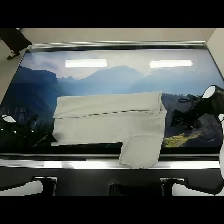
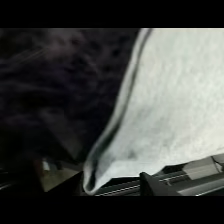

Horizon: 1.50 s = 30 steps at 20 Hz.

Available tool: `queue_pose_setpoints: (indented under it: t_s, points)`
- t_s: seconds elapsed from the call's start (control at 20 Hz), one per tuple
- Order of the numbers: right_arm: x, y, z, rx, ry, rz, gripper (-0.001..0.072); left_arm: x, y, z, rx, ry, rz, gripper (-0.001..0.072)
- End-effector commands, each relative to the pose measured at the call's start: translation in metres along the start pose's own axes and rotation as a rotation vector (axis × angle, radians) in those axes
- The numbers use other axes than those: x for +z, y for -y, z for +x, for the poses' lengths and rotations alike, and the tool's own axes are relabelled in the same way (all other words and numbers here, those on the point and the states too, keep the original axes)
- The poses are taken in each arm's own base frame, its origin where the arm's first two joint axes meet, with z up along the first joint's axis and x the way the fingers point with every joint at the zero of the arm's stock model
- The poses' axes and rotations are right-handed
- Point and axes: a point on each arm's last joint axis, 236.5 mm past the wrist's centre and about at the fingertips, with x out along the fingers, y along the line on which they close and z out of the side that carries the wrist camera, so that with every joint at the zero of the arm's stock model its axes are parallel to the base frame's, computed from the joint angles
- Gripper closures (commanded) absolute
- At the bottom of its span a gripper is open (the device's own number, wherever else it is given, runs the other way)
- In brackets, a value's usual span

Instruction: Fold the shirts.

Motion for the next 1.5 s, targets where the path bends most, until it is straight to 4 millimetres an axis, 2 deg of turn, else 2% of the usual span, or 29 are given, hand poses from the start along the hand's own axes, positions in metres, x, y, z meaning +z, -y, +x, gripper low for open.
queue_pose_setpoints:
  t_s: [0.0,0.05,0.1,0.15,0.25,0.35,0.5,0.6,0.7,0.75,0.8,0.85,0.95,1.1,1.2,1.3,1.45]
  points:
    - [-0.01,0.002,0.004,-0.001,0.004,-0.022,0.0264,0.009,-0.01,0.01,0.017,0.087,-0.013,0.0395]
    - [-0.016,0.003,0.007,-0.001,-0.007,-0.032,0.0264,0.013,-0.011,0.01,0.023,0.106,-0.024,0.0434]
    - [-0.026,0.005,0.015,-0.002,-0.023,-0.038,0.0263,0.015,-0.012,0.01,0.025,0.112,-0.03,0.0579]
    - [-0.039,0.008,0.026,-0.001,-0.043,-0.036,0.0262,0.015,-0.012,0.01,0.025,0.112,-0.029,0.0654]
    - [-0.065,-0.001,0.053,0.066,-0.078,-0.038,0.0261,0.015,-0.011,0.01,0.023,0.112,-0.029,0.0672]
    - [-0.075,-0.013,0.076,0.137,-0.088,-0.023,0.026,0.015,-0.011,0.01,0.023,0.113,-0.029,0.0672]
    - [-0.084,-0.027,0.093,0.218,-0.095,0.005,0.026,0.013,-0.009,0.008,0.016,0.11,-0.026,0.0672]
    - [-0.094,-0.028,0.104,0.228,-0.118,0.022,0.026,0.013,-0.008,0.007,0.017,0.116,-0.023,0.0672]
    - [-0.095,-0.028,0.112,0.233,-0.107,0.043,0.0263,0.014,-0.006,0.006,0.01,0.121,-0.024,0.0672]
    - [-0.093,-0.03,0.114,0.244,-0.098,0.053,0.0324,0.014,-0.005,0.006,0.007,0.122,-0.025,0.0672]
    - [-0.089,-0.031,0.114,0.248,-0.083,0.056,0.0558,0.015,-0.005,0.006,0.004,0.123,-0.025,0.0672]
    - [-0.085,-0.032,0.11,0.252,-0.068,0.042,0.0667,0.015,-0.003,0.005,0.002,0.125,-0.011,0.0672]
    - [-0.065,-0.041,0.088,0.272,-0.001,-0.035,0.0667,0.023,0.012,-0.011,-0.034,0.148,0.066,0.0673]
    - [-0.018,-0.058,0.026,0.287,0.162,-0.078,0.0669,0.06,0.052,-0.069,-0.087,0.343,0.137,0.0676]
    - [0.026,-0.07,-0.014,0.311,0.303,-0.057,0.067,0.088,0.07,-0.103,-0.084,0.45,0.131,0.0676]
    - [0.07,-0.089,-0.043,0.386,0.401,-0.031,0.067,0.122,0.087,-0.127,-0.074,0.552,0.131,0.0677]
    - [0.136,-0.122,-0.066,0.535,0.502,0.022,0.067,0.171,0.106,-0.139,-0.086,0.598,0.116,0.0676]
